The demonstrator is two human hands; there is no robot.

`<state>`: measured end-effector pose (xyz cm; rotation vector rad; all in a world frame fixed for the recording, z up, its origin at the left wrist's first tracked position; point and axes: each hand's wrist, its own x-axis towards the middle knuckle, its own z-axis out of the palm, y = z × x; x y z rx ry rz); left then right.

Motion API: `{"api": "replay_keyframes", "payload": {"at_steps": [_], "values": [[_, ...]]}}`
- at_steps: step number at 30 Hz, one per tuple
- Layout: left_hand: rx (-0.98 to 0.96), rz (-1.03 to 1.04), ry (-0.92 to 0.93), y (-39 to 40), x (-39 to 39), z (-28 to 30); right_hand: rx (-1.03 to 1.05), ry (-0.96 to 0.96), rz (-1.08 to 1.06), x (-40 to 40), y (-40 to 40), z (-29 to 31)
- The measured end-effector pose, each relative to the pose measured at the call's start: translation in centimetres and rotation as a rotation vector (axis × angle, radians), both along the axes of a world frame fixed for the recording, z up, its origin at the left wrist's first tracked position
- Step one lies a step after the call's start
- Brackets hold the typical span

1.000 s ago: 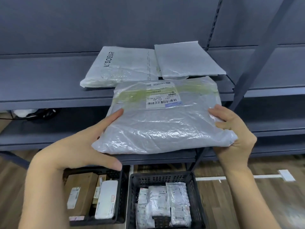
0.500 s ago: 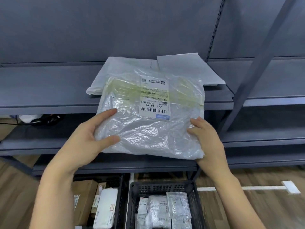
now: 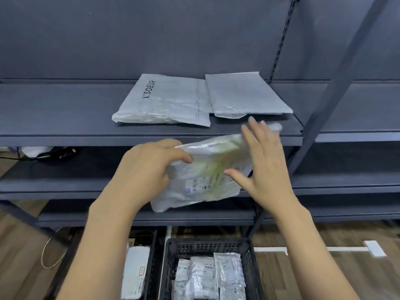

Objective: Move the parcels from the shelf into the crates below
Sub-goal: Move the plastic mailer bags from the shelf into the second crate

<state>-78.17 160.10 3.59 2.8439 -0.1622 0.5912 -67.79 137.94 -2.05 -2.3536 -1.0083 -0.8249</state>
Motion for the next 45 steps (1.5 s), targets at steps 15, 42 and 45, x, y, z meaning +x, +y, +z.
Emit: {"api": "replay_keyframes", "payload": {"at_steps": [15,42,45], "values": [[0.128,0.06,-0.371,-0.4,2.8,-0.1,-0.013,0.261,-0.048,-0.6,-1.4,0.8],[-0.562,0.304,-0.096,-0.8,0.5,-11.0,0.455,0.684,-0.138,-1.1,-2.7,-2.9],[-0.443,0.276,-0.157,-0.7,0.3,-11.3,0.296,0.63,-0.131,-1.6,-2.1,-4.3]]}}
